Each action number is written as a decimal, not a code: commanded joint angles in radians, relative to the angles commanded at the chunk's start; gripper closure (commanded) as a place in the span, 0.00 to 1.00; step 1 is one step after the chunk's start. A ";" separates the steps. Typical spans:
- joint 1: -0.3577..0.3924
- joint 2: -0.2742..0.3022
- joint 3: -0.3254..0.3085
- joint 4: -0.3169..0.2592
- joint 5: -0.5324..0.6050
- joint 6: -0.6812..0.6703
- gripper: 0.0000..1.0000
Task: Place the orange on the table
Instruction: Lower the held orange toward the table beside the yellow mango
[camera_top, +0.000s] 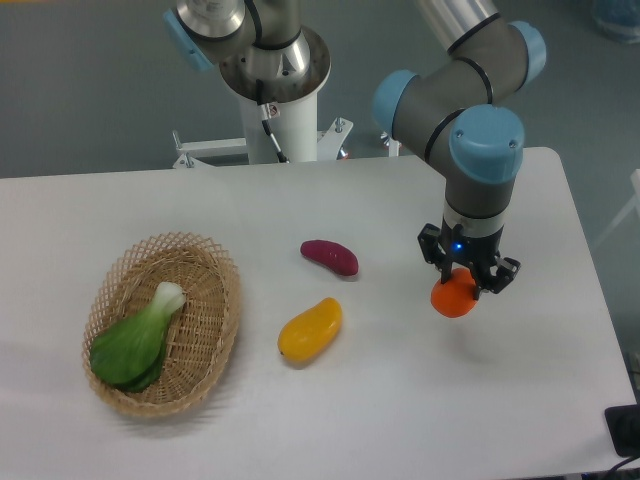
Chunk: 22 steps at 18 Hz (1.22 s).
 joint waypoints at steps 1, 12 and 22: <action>0.000 0.000 0.000 -0.002 0.002 -0.002 0.51; -0.057 -0.024 -0.023 0.005 0.000 -0.021 0.52; -0.092 -0.038 -0.069 0.018 -0.008 -0.023 0.52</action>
